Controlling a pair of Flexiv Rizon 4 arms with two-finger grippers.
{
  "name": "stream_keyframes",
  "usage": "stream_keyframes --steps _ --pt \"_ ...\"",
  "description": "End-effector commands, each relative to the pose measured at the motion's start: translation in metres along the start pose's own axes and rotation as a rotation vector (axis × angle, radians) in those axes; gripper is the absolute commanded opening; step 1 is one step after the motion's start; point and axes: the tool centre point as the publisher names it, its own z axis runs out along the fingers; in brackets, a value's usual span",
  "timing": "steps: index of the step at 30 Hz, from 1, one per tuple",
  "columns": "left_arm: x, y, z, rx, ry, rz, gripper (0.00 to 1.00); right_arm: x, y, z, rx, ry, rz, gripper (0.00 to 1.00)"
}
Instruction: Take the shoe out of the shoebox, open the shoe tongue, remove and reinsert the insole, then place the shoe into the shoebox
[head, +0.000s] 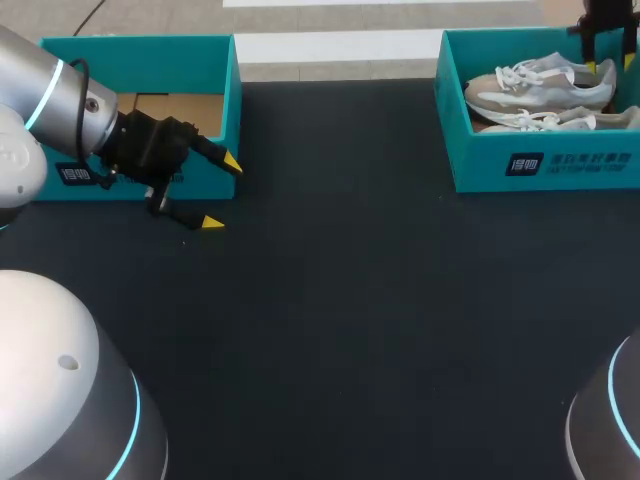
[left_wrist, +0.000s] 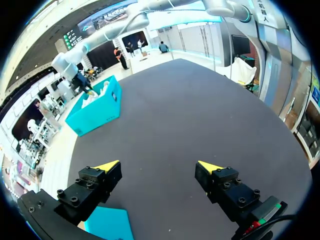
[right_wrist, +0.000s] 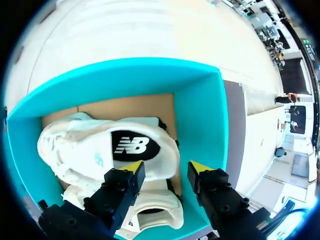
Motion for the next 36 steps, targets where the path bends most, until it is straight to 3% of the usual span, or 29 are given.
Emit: stream_keyframes --steps 1,6,9,10,11,12,21,24,28,36 --pt "0.001 0.000 0.000 -0.002 -0.001 0.000 1.00 0.001 -0.049 -0.037 -0.085 0.000 -0.002 0.59" --pt "0.001 0.000 0.000 -0.002 -0.001 0.000 1.00 0.014 -0.080 -0.065 -0.099 0.047 -0.019 0.65" --pt "0.001 0.000 0.000 -0.002 -0.001 0.000 1.00 0.022 -0.097 -0.082 -0.124 0.081 -0.049 0.57" --pt "0.001 0.000 0.000 -0.002 -0.001 0.000 1.00 0.025 -0.100 -0.086 -0.130 0.099 -0.077 0.62" --pt "0.001 0.000 0.000 -0.002 -0.001 0.000 1.00 0.025 -0.104 -0.090 -0.132 0.057 -0.106 0.89" --pt "0.001 0.000 0.000 -0.002 -0.001 0.000 1.00 0.022 -0.104 -0.095 -0.141 0.092 -0.105 1.00" --pt "-0.004 -0.001 -0.003 -0.005 -0.030 -0.020 1.00 0.022 -0.104 -0.095 -0.141 0.092 -0.105 1.00" --pt "-0.016 -0.008 -0.016 -0.031 -0.106 -0.228 1.00 0.022 -0.104 -0.095 -0.141 0.092 -0.105 1.00" --pt "-0.029 -0.003 -0.019 -0.262 -0.265 -0.505 1.00 0.032 -0.103 -0.092 -0.124 0.092 -0.173 1.00" --pt "-0.045 0.009 -0.039 -0.284 -0.340 -1.005 1.00 0.046 -0.137 -0.100 -0.106 0.151 -0.200 1.00"
